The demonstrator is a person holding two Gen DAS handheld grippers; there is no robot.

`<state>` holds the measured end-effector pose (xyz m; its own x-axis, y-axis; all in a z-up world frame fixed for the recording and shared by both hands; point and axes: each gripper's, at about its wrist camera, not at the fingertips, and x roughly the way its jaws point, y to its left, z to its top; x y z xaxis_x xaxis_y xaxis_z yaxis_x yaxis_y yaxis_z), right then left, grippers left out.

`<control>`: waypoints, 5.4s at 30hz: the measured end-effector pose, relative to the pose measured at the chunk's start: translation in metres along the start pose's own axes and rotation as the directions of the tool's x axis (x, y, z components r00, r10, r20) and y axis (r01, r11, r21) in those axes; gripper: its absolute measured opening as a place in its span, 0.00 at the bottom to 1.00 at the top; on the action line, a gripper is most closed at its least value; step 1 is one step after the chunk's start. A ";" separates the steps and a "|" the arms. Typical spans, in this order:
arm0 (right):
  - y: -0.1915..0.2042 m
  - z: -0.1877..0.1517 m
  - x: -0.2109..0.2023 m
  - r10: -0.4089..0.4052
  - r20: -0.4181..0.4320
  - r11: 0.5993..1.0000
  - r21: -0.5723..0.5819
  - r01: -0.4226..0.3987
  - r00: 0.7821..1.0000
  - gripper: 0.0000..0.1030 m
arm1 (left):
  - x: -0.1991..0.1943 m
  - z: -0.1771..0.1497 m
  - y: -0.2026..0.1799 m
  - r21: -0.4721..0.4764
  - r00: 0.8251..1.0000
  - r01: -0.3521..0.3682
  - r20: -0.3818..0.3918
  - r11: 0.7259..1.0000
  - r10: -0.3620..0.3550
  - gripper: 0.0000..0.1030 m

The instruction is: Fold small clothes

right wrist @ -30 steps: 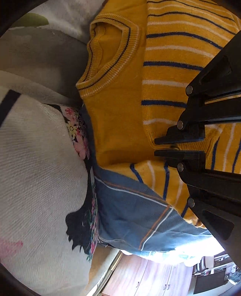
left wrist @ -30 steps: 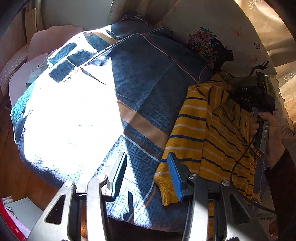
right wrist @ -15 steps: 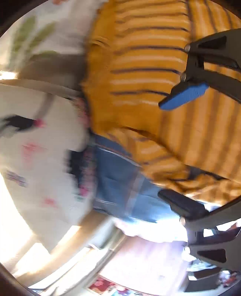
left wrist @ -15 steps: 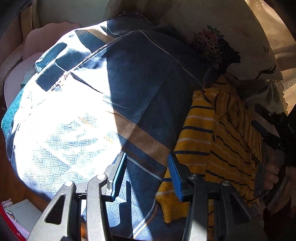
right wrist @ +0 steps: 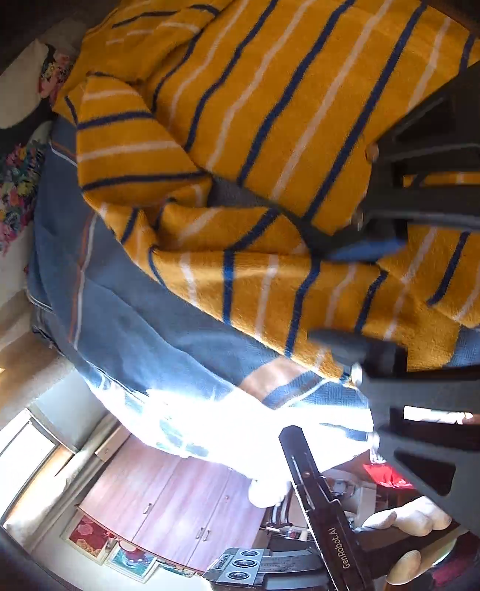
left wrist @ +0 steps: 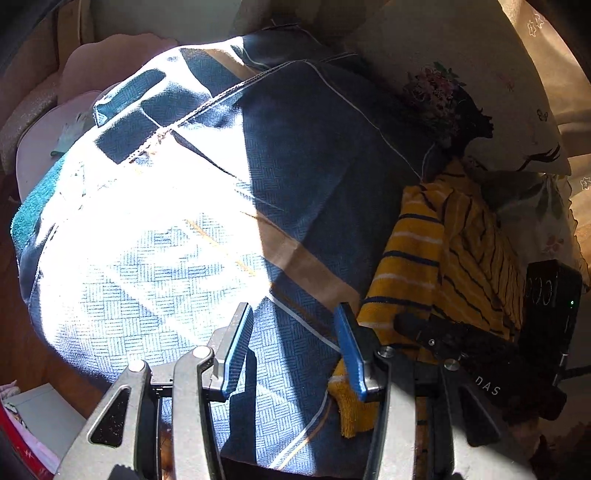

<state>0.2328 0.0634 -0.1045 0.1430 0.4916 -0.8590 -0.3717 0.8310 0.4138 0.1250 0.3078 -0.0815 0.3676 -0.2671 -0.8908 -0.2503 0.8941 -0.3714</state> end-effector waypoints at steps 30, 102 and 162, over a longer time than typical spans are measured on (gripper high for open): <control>-0.254 -0.021 -0.248 -0.596 0.162 0.781 0.342 0.522 0.786 0.14 | 0.023 0.003 -0.145 0.253 0.996 0.085 -0.009 0.964 -0.085 0.50; -0.156 0.029 -0.158 -0.529 0.355 0.834 0.386 0.395 0.770 0.75 | 0.063 -0.003 -0.131 0.266 0.987 0.143 -0.116 0.953 -0.116 0.53; -0.220 -0.323 -0.184 0.171 0.377 0.676 0.628 -0.387 0.910 0.50 | 0.051 -0.139 -0.122 0.067 0.928 0.330 -0.206 0.942 -0.310 0.63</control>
<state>-0.0083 -0.2939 -0.1352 0.4122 0.6877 -0.5977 0.2694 0.5346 0.8010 0.0495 0.1351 -0.1182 0.2340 -0.5993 -0.7656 -0.0548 0.7781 -0.6258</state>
